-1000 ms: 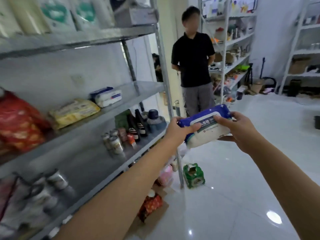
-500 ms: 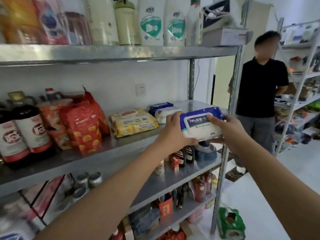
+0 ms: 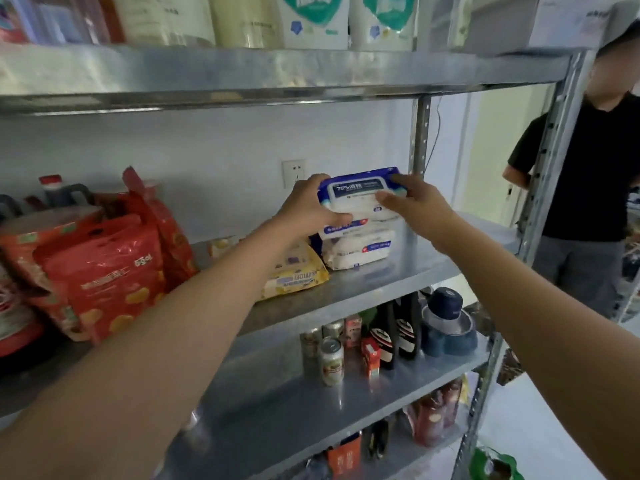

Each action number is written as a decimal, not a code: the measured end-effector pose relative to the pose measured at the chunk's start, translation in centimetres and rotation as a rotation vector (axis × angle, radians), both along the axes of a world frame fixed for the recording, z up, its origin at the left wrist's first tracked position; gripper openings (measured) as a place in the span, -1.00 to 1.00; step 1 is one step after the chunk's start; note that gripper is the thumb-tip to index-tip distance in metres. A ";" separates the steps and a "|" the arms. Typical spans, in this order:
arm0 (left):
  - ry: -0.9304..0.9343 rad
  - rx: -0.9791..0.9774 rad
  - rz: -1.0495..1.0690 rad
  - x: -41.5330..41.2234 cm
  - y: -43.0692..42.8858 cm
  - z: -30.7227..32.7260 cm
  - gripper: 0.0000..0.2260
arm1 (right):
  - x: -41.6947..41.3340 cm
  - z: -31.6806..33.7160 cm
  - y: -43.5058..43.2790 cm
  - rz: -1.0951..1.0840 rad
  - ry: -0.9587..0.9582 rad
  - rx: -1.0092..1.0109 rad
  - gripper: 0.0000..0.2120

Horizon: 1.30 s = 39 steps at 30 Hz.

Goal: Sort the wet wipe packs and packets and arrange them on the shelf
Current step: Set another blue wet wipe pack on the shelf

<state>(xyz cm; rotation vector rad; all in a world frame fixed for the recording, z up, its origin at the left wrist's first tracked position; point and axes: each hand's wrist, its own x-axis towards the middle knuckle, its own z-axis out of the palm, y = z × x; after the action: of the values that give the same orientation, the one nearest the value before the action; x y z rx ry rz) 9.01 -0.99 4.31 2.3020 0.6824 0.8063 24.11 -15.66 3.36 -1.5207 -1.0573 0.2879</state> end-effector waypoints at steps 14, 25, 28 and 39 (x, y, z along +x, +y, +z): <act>0.014 0.123 0.313 8.7 11.1 0.6 -0.32 | 11.7 1.0 16.1 0.249 -0.007 -0.039 -0.64; 0.189 0.016 0.396 12.4 17.3 -2.9 -0.31 | 15.1 -1.9 23.7 0.297 -0.060 -0.211 -0.63; 0.543 -0.147 0.325 12.2 16.9 -3.5 -0.58 | 15.3 -3.5 24.0 0.305 -0.109 -0.496 -0.68; 0.713 -0.032 0.384 11.4 16.2 -2.4 -0.55 | 15.9 -4.5 23.6 0.347 -0.088 -0.458 -0.74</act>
<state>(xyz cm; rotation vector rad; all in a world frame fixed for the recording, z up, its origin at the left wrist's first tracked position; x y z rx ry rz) 20.40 15.16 1.88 2.4505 1.4619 0.0883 39.98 7.90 -1.12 -1.7574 -1.3927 0.7517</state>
